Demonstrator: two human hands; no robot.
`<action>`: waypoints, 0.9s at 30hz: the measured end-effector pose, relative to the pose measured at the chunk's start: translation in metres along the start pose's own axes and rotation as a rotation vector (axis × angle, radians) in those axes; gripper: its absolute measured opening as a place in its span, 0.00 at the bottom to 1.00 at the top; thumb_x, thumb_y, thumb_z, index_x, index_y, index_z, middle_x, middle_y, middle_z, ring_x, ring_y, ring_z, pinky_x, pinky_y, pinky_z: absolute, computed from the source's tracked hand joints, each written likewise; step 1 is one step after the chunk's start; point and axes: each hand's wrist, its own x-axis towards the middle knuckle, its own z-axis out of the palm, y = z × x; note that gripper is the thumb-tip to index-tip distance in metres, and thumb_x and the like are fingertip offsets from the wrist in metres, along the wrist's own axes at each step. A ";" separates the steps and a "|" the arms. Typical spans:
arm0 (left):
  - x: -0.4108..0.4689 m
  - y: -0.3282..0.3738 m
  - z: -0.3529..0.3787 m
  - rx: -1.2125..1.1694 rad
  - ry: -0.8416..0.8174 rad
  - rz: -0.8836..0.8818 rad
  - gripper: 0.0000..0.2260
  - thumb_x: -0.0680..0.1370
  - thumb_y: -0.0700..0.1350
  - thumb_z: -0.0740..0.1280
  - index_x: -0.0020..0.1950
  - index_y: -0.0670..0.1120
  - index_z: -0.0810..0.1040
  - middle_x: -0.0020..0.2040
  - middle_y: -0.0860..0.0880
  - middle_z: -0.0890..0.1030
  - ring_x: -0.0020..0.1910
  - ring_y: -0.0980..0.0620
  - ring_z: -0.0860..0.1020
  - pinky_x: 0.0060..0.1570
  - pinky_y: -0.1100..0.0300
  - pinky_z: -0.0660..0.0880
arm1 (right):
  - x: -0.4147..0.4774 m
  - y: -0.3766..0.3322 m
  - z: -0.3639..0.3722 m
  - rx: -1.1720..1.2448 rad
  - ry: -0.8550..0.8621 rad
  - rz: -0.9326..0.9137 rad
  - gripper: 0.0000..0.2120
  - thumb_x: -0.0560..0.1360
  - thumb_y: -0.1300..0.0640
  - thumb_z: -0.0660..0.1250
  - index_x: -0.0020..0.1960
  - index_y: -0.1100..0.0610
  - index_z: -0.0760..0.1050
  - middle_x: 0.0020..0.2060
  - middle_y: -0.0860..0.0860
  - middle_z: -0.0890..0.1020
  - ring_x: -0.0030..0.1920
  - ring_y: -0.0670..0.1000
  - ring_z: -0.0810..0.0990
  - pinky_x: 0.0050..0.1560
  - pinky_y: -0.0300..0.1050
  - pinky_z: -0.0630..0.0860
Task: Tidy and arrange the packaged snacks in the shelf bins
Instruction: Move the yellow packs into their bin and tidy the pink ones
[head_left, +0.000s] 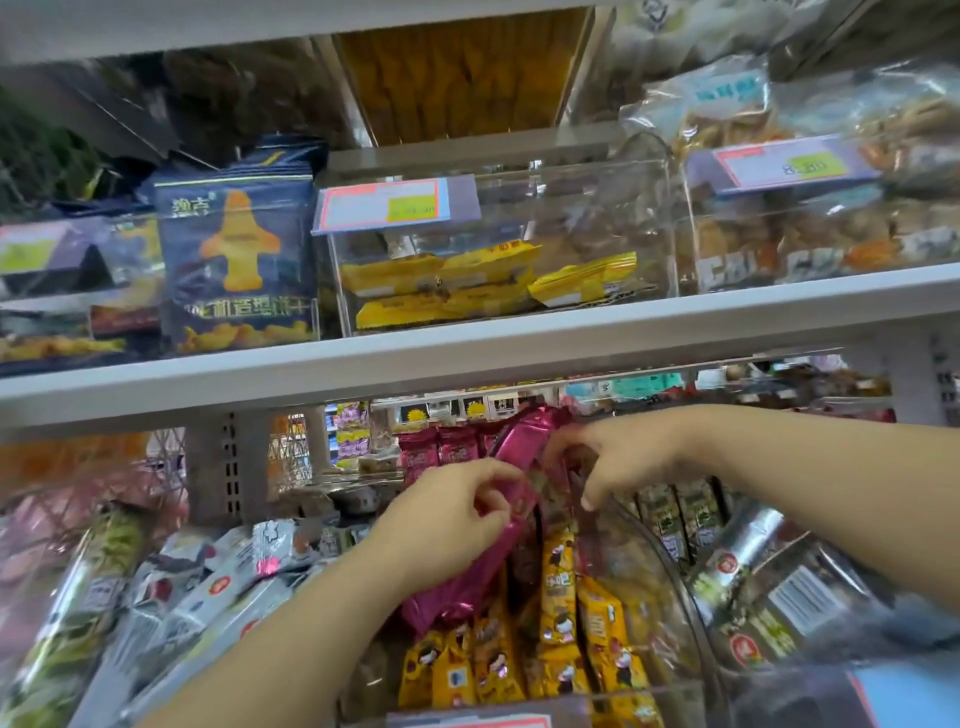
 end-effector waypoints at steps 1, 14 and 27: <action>-0.002 0.000 -0.001 0.143 0.012 0.042 0.19 0.78 0.48 0.64 0.69 0.58 0.70 0.54 0.60 0.77 0.48 0.58 0.77 0.52 0.55 0.77 | 0.001 0.000 0.000 0.050 0.042 -0.023 0.21 0.73 0.65 0.67 0.61 0.46 0.69 0.55 0.56 0.77 0.51 0.53 0.77 0.52 0.45 0.75; 0.002 -0.015 -0.013 0.838 -0.224 0.137 0.17 0.82 0.53 0.56 0.71 0.61 0.67 0.78 0.55 0.53 0.76 0.46 0.44 0.72 0.42 0.55 | 0.028 -0.021 0.009 0.115 0.084 -0.130 0.23 0.73 0.72 0.60 0.65 0.57 0.68 0.62 0.55 0.76 0.53 0.53 0.76 0.44 0.43 0.73; -0.001 -0.021 -0.019 0.584 -0.249 0.092 0.17 0.82 0.49 0.56 0.69 0.60 0.70 0.78 0.59 0.48 0.77 0.48 0.37 0.74 0.40 0.51 | 0.052 -0.017 0.040 -0.816 -0.357 0.012 0.41 0.67 0.55 0.77 0.75 0.52 0.60 0.71 0.53 0.65 0.67 0.56 0.70 0.64 0.48 0.71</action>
